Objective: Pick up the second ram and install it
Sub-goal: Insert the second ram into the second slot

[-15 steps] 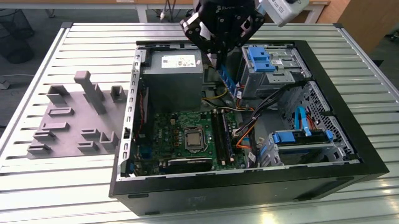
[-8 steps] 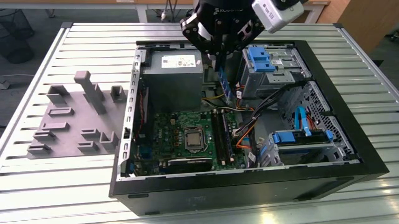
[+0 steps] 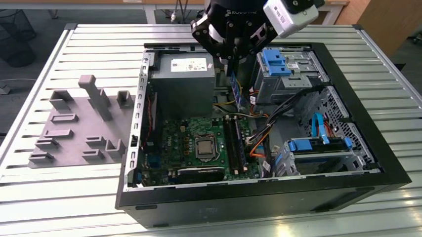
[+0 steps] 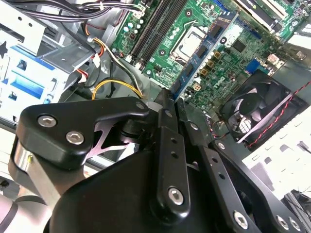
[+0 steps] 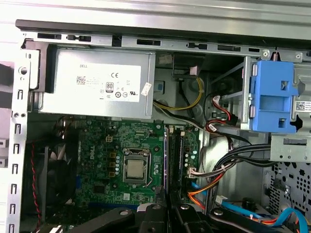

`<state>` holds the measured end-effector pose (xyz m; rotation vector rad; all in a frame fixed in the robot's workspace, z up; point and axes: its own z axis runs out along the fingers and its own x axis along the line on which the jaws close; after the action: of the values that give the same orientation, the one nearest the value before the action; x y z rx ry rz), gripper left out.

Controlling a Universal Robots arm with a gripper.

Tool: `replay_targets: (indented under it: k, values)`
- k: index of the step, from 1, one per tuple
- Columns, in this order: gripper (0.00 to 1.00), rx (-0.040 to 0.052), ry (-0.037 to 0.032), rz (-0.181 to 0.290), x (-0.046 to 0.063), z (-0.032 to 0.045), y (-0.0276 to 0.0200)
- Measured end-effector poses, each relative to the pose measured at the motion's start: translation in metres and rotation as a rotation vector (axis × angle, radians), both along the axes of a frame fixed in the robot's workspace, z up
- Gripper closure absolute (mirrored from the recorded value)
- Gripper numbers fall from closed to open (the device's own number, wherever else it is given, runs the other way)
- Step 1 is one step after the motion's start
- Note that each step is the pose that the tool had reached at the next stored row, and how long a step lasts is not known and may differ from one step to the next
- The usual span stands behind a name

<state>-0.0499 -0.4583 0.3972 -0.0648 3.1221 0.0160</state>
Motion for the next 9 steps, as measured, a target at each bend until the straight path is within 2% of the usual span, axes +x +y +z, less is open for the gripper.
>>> replay_targets:
  k: [9]
  values:
    - [0.86,0.0001,0.0000,0.000,0.0000,-0.0002,0.0000]
